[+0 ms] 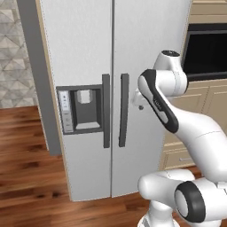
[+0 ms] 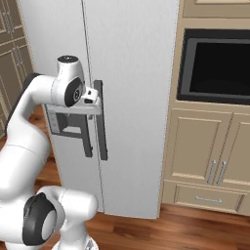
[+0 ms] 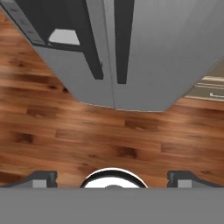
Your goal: Retrieve the sausage and cheese from the fridge and place them on the cutting board on the counter.
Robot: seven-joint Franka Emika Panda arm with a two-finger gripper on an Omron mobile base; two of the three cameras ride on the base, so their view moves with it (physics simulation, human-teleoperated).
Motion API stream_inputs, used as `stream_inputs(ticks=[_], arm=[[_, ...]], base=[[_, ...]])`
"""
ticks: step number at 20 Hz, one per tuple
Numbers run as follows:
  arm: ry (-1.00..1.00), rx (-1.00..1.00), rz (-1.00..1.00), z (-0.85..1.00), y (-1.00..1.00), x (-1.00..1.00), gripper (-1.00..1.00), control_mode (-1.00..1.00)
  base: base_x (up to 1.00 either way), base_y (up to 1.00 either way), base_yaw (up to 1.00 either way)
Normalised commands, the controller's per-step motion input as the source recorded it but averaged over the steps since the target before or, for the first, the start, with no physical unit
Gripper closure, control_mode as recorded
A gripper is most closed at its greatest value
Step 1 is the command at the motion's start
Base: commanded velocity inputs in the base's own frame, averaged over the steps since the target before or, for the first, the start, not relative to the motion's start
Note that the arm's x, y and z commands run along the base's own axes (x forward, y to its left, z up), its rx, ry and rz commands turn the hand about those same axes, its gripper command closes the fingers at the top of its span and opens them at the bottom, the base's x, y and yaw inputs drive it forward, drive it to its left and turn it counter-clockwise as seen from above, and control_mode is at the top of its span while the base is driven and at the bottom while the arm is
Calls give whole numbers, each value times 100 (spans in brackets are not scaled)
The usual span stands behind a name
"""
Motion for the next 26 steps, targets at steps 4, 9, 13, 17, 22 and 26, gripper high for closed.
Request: stream_inputs(ticks=[4, 9, 13, 17, 22, 26], arm=[[-11, 0, -1, -38, 28, 53, -100, -100], [-18, 0, -1, -26, 19, 59, -100, -100], [-8, 0, -6, -25, 2, 58, -100, -100], [-9, 0, -11, -28, 0, 22, -100, -100], [-1, 0, -18, -21, -14, 12, -100, -100], [0, 3, -8, -19, -6, 28, -100, -100]], base=[[0, 0, 0], [0, 0, 0], [0, 0, 0], [0, 0, 0], [0, 0, 0], [0, 0, 0]])
